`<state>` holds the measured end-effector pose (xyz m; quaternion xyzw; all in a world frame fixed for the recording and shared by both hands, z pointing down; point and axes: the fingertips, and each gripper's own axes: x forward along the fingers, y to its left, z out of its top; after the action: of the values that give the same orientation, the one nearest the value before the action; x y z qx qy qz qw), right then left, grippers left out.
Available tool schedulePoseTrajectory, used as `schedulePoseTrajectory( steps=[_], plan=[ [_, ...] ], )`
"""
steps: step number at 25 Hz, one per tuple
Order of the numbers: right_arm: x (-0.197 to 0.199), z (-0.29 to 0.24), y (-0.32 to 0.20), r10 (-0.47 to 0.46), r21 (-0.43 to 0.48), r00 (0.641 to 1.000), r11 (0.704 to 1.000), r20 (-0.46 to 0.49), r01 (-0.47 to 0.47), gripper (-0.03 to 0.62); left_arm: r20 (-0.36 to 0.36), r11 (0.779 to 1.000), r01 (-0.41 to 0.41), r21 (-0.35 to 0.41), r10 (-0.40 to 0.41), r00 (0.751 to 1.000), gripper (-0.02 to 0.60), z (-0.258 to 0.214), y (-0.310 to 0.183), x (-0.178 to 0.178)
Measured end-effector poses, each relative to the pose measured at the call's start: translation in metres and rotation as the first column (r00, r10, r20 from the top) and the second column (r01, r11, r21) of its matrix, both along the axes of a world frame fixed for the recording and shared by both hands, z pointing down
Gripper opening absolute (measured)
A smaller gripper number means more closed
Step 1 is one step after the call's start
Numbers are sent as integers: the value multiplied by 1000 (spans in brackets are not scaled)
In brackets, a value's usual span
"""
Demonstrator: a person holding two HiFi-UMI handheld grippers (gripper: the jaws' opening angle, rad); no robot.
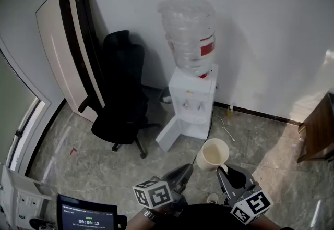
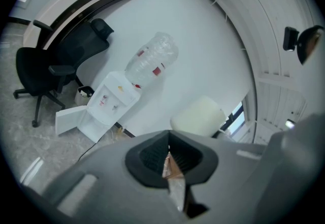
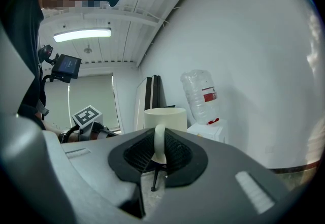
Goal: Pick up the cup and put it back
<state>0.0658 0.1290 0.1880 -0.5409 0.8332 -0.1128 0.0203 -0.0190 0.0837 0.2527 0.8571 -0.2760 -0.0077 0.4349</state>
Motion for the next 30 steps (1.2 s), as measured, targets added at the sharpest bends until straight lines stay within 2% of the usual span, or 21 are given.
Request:
schedulePoseTrajectory(
  steps=[22, 30],
  plan=[
    [22, 7, 1, 41, -24, 999, 999, 17, -41, 46, 10, 999, -10, -45, 10, 1000, 3, 13, 0, 15],
    [57, 14, 9, 56, -48, 998, 997, 26, -55, 46, 14, 997, -8, -73, 9, 1000, 3, 23, 10, 45]
  ],
)
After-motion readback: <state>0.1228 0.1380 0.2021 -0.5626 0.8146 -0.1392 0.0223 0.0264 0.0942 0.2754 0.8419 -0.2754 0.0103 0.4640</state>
